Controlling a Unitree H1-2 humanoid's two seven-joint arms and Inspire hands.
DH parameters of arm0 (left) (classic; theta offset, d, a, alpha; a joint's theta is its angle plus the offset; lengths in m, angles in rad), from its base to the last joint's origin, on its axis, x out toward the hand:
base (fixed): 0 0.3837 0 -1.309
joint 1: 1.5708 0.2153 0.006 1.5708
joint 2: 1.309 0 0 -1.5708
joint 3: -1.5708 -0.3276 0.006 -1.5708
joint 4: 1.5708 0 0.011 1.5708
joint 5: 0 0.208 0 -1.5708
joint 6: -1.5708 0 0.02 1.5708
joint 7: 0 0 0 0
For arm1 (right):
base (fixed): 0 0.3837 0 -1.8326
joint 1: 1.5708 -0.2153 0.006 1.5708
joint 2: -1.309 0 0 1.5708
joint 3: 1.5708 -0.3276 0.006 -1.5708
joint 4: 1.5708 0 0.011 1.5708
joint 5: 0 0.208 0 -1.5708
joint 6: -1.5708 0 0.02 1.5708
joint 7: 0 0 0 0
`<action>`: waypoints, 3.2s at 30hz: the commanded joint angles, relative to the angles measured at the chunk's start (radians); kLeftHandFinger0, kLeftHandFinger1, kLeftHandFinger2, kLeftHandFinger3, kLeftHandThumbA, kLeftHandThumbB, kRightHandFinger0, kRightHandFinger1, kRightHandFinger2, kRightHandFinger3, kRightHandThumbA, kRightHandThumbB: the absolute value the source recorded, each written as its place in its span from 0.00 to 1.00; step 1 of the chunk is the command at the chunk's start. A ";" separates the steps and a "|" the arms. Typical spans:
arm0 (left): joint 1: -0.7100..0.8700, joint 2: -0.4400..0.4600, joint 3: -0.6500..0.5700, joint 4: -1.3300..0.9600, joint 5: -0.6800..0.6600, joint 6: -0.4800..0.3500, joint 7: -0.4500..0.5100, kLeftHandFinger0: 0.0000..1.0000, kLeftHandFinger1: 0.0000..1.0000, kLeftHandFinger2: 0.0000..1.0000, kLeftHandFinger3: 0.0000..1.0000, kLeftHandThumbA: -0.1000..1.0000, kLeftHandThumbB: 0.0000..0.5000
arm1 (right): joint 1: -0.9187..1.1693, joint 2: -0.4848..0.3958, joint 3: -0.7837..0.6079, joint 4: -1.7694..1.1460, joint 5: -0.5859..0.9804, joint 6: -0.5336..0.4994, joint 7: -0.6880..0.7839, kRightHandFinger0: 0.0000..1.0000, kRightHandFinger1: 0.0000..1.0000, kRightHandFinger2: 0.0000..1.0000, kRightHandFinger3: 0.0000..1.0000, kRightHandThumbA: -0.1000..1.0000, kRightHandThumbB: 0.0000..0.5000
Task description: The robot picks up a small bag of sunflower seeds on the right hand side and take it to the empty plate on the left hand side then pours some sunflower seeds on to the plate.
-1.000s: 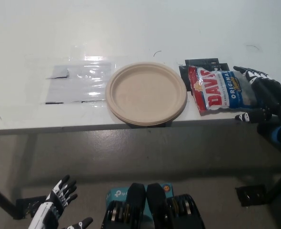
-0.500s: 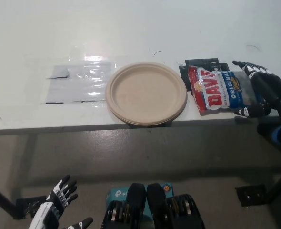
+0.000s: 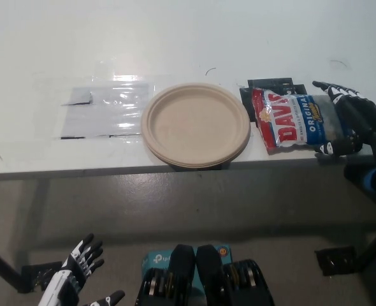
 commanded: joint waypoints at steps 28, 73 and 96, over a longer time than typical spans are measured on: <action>0.000 0.004 0.011 -0.036 -0.018 -0.017 0.010 1.00 1.00 1.00 1.00 1.00 0.60 | -0.454 0.192 0.401 0.918 -0.239 -0.146 -0.698 0.00 0.14 0.66 0.73 0.00 0.55; 0.038 -0.003 0.020 -0.029 -0.036 -0.013 0.009 1.00 1.00 1.00 1.00 1.00 0.59 | -0.367 0.269 0.227 0.861 -0.080 -0.446 -0.990 0.00 0.05 0.54 0.42 0.00 0.18; 0.039 0.002 0.017 -0.033 -0.031 -0.016 0.005 1.00 1.00 1.00 1.00 1.00 0.57 | -0.440 0.228 0.608 0.846 -0.375 -0.378 -1.134 0.00 0.00 0.67 0.57 0.00 0.44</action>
